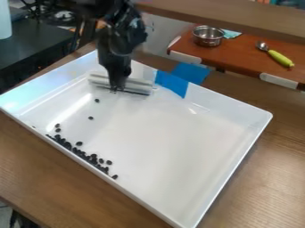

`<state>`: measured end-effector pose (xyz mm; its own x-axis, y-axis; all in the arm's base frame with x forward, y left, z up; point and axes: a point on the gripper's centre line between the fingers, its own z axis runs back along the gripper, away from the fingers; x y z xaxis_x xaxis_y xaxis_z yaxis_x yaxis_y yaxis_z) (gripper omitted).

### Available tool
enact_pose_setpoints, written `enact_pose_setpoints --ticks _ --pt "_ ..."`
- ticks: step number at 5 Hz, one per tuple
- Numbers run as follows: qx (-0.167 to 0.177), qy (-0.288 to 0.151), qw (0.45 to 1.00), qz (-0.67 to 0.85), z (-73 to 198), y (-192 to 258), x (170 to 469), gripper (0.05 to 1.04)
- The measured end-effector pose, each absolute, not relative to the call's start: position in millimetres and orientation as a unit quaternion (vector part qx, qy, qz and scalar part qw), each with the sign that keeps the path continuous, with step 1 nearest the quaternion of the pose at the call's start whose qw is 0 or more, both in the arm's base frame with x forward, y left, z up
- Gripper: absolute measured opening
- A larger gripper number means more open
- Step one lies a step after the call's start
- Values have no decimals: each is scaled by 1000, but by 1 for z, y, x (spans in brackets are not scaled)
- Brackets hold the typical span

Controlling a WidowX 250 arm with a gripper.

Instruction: Sweep into pile

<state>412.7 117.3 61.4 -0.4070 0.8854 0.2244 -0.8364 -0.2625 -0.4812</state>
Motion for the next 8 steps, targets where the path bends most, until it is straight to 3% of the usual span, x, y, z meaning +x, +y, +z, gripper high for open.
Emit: enact_pose_setpoints --ticks 2,4,6,7,8 --pt "-31 -243 573 782 57 123 379 340" --pt "-9 -181 619 764 60 106 316 340" --pt "13 -168 678 715 57 93 263 340" --pt "-5 -167 679 715 59 84 268 340" --pt "-38 -185 653 733 79 66 303 340"
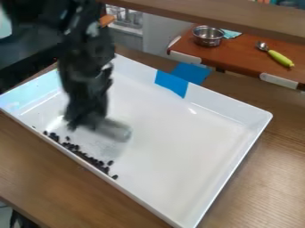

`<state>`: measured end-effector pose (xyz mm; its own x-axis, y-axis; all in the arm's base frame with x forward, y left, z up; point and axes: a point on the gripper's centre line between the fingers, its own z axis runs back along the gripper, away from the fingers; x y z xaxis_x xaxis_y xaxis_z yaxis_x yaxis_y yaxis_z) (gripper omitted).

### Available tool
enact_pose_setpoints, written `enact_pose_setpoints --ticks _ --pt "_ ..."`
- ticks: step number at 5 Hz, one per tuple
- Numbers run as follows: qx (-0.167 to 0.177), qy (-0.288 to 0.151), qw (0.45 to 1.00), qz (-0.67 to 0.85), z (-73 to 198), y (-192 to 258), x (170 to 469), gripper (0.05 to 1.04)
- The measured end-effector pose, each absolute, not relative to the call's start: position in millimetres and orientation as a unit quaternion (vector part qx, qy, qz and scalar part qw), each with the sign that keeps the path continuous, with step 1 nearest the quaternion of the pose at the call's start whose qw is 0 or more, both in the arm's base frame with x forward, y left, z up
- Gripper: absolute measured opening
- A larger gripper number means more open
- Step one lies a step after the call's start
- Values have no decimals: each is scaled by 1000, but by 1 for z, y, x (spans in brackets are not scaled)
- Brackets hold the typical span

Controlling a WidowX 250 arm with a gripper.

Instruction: Sweep into pile

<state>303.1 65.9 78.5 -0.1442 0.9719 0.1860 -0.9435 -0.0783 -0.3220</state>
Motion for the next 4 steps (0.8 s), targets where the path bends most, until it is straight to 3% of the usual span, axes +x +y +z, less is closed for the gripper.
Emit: enact_pose_setpoints --ticks 1,2,3,4 --pt "-52 -182 622 760 93 43 351 340" --pt "-32 -181 609 772 93 27 389 340" --pt "35 -169 620 765 77 17 413 340" --pt "105 -154 634 751 63 10 415 340"
